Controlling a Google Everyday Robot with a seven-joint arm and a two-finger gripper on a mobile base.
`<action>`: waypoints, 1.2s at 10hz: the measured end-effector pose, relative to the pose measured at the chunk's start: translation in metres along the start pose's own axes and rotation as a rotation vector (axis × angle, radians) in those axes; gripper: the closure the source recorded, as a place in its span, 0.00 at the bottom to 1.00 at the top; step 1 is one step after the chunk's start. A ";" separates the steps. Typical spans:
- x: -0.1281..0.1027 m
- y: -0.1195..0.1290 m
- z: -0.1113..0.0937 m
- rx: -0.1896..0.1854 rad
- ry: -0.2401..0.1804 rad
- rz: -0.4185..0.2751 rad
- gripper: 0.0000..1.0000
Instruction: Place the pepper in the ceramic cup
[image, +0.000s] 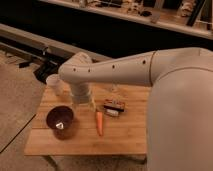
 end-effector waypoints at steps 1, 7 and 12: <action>-0.001 0.001 0.000 -0.002 -0.002 -0.001 0.35; -0.043 -0.023 0.097 0.013 0.051 -0.003 0.35; -0.054 -0.041 0.145 -0.039 0.097 0.008 0.35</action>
